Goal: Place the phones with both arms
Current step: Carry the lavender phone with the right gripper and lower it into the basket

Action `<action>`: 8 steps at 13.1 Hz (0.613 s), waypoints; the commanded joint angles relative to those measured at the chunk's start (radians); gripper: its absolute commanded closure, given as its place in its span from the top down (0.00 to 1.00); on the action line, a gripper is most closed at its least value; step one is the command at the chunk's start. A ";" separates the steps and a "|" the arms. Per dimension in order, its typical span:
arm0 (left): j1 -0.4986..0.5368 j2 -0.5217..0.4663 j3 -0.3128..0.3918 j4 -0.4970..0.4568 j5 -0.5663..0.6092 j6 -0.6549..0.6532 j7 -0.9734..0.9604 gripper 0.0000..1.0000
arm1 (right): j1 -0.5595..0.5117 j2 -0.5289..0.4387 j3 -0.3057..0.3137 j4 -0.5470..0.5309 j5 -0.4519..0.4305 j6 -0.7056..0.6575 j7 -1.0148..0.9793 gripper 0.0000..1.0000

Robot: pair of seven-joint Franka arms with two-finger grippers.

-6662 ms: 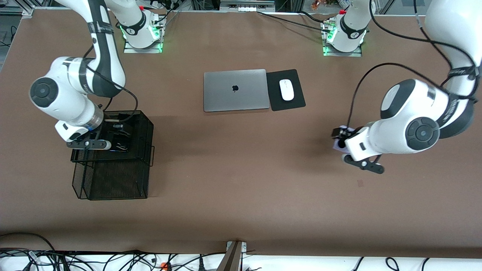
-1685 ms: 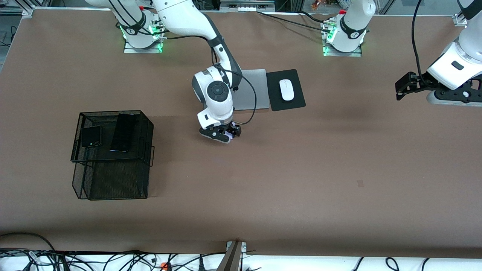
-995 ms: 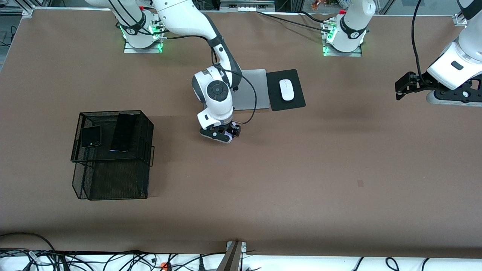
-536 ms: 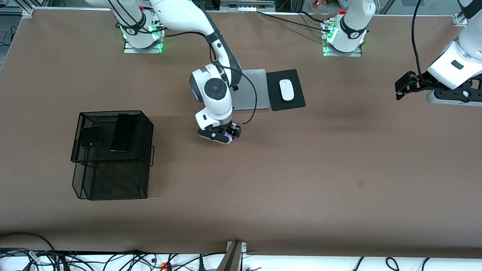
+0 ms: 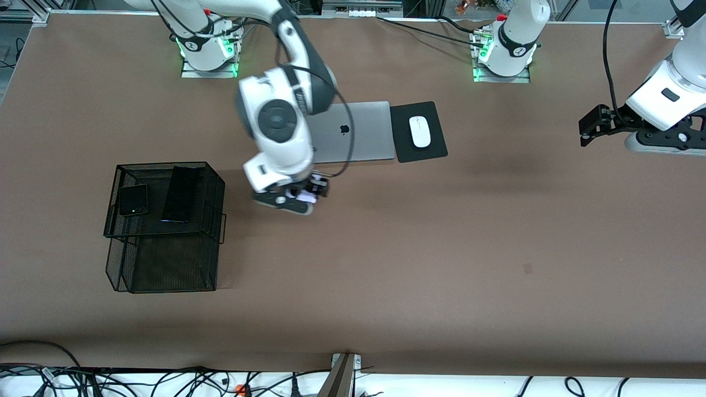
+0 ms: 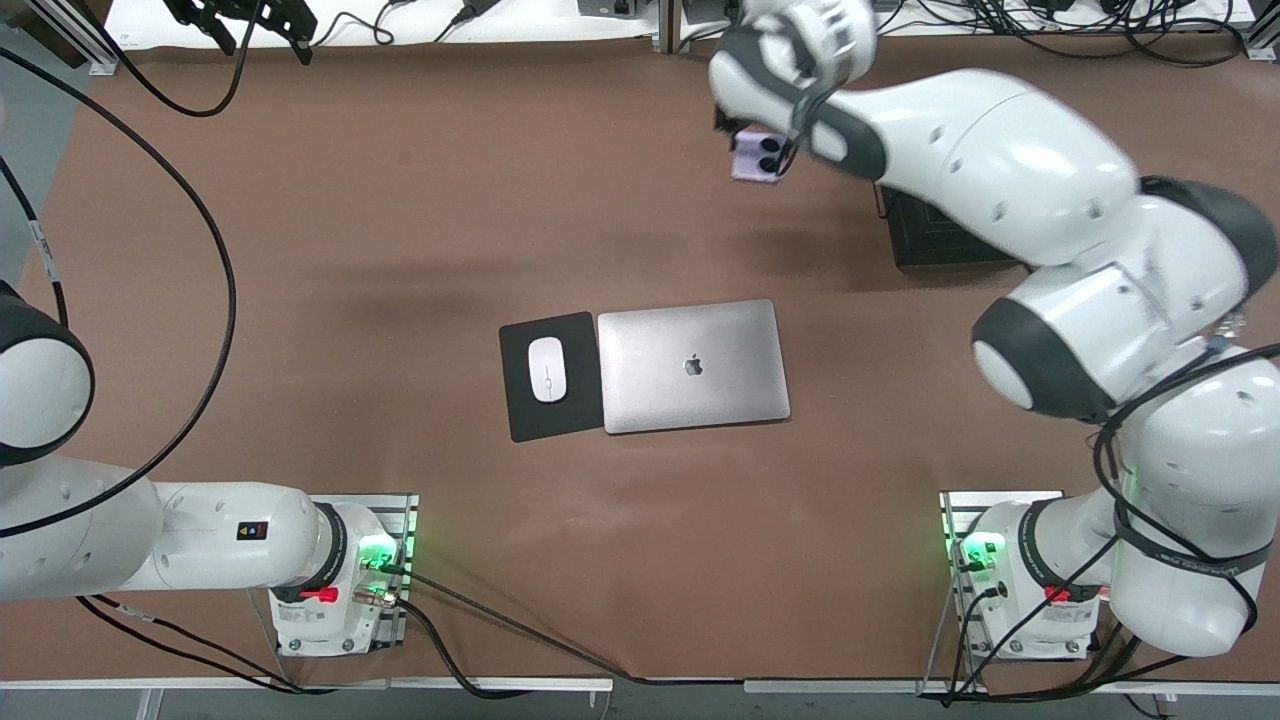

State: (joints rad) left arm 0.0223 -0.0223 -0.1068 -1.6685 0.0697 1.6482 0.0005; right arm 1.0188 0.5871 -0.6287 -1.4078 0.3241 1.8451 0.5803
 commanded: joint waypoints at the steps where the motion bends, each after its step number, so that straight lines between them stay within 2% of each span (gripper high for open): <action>1: 0.002 0.002 -0.001 0.019 0.007 -0.018 0.018 1.00 | -0.148 -0.070 0.004 0.000 0.010 -0.090 -0.266 0.05; 3: 0.002 0.002 -0.001 0.019 0.007 -0.018 0.018 1.00 | -0.262 -0.072 -0.002 0.042 0.006 -0.096 -0.475 0.05; 8: 0.002 0.002 -0.001 0.019 0.005 -0.018 0.018 1.00 | -0.482 0.046 0.009 0.170 0.013 -0.018 -0.773 0.05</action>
State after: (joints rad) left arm 0.0224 -0.0223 -0.1064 -1.6683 0.0697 1.6481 0.0005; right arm 0.6061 0.5596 -0.6423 -1.3241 0.3238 1.8031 -0.1178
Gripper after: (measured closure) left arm 0.000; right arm 0.154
